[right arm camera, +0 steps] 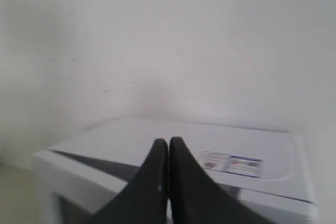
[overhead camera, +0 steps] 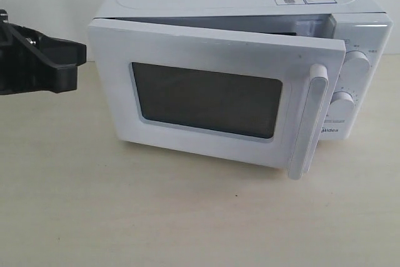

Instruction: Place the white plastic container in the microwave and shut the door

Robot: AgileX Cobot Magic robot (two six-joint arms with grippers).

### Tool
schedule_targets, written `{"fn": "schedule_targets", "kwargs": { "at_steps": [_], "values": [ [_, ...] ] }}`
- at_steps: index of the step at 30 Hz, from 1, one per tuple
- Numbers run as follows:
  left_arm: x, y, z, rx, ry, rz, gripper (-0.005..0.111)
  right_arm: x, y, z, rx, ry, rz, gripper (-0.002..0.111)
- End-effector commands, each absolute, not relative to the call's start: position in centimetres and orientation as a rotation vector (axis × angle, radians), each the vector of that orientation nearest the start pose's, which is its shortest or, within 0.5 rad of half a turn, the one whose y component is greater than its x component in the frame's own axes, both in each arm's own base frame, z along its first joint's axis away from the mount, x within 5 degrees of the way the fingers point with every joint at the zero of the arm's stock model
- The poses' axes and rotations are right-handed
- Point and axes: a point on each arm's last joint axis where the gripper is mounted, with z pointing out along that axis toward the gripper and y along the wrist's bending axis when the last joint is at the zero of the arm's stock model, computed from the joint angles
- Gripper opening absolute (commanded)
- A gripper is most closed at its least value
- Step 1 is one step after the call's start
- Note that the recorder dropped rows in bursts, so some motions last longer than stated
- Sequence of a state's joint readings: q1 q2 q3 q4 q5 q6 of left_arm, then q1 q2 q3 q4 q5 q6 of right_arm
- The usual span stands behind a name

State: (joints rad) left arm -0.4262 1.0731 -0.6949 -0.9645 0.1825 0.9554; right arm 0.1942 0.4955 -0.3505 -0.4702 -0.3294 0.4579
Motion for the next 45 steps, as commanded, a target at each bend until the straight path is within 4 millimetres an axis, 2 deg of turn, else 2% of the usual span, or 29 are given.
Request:
{"fn": "schedule_targets", "kwargs": {
  "at_steps": [1, 6, 10, 15, 21, 24, 26, 31, 34, 39, 45],
  "values": [
    [20.7, -10.9, 29.7, 0.528, 1.944, -0.414, 0.004, 12.8, 6.6, 31.1, -0.461, 1.413, 0.417, 0.0],
    [20.9, -11.0, 29.3, 0.533, 1.96, -0.415, 0.004, 15.6, 9.8, 28.8, -0.575, 1.6, 0.483, 0.0],
    [20.9, -11.0, 29.3, 0.533, 1.96, -0.415, 0.004, 17.5, 11.4, 28.5, -0.527, 1.735, 0.497, 0.0],
    [20.9, -11.0, 29.3, 0.533, 1.96, -0.415, 0.004, 19.2, 13.4, 28.9, -0.402, 1.802, 0.602, 0.0],
    [20.9, -11.0, 29.3, 0.533, 1.96, -0.415, 0.004, 21.3, 15.0, 27.2, -0.37, 1.882, 0.582, 0.0],
    [20.8, -11.0, 29.3, 0.536, 1.959, -0.413, 0.004, 21.9, 14.8, 26.5, -0.313, 1.912, 0.544, 0.0],
    [20.8, -11.0, 29.3, 0.536, 1.959, -0.413, 0.004, 22.3, 14.4, 26.8, -0.246, 1.88, 0.504, 0.0],
    [20.8, -11.0, 29.3, 0.536, 1.959, -0.413, 0.004, 23.1, 12.6, 26.9, -0.095, 1.867, 0.315, 0.0],
    [20.8, -11.0, 29.3, 0.536, 1.959, -0.413, 0.004, 23.0, 12.2, 26.4, -0.106, 1.909, 0.243, 0.0],
    [20.8, -11.0, 29.3, 0.536, 1.959, -0.413, 0.004, 23.3, 11.7, 26.8, -0.078, 1.865, 0.175, 0.0],
    [20.8, -11.0, 29.3, 0.531, 1.961, -0.42, 0.004, 23.9, 10.5, 26.5, -0.053, 1.898, 0.164, 0.0]
  ]
}}
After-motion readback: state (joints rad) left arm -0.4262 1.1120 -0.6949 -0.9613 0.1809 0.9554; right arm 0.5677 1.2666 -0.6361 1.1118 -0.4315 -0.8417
